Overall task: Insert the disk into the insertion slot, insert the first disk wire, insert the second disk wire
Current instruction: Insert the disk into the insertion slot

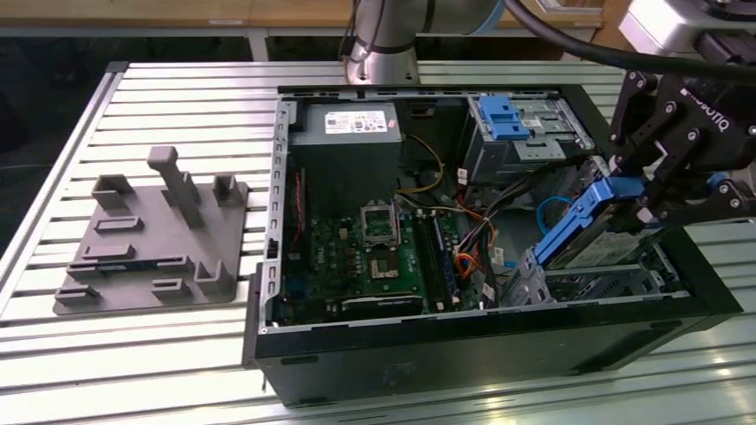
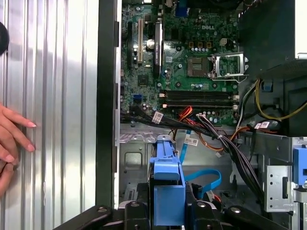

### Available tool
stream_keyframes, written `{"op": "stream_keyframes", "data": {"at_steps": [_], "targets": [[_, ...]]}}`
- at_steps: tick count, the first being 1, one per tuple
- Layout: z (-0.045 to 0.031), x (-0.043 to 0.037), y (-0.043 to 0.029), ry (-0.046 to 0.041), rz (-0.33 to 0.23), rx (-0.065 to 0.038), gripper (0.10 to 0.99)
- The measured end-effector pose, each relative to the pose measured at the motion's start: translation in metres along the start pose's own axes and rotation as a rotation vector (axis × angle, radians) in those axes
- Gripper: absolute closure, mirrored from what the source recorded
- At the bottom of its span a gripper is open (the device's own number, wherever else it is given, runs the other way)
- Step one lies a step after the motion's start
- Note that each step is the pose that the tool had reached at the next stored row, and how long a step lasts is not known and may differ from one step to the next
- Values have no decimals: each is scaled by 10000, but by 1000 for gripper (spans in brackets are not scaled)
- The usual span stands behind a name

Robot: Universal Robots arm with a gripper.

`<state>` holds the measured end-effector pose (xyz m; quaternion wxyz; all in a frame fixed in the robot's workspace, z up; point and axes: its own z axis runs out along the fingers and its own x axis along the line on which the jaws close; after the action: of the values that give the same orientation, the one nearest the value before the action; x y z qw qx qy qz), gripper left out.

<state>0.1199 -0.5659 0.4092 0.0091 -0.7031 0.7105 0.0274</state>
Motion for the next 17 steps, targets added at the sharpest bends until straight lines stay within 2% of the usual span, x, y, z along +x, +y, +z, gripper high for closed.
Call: {"op": "stream_keyframes", "data": {"at_steps": [4, 8, 10, 11, 12, 17], "targets": [[55, 3, -2, 0, 0, 0, 722], [68, 4, -2, -1, -1, 1, 714], [68, 4, -2, 0, 0, 0, 596], [67, 4, -2, 1, -1, 0, 596], [67, 4, -2, 1, -2, 0, 529], [68, 4, -2, -1, -3, 0, 529]]}}
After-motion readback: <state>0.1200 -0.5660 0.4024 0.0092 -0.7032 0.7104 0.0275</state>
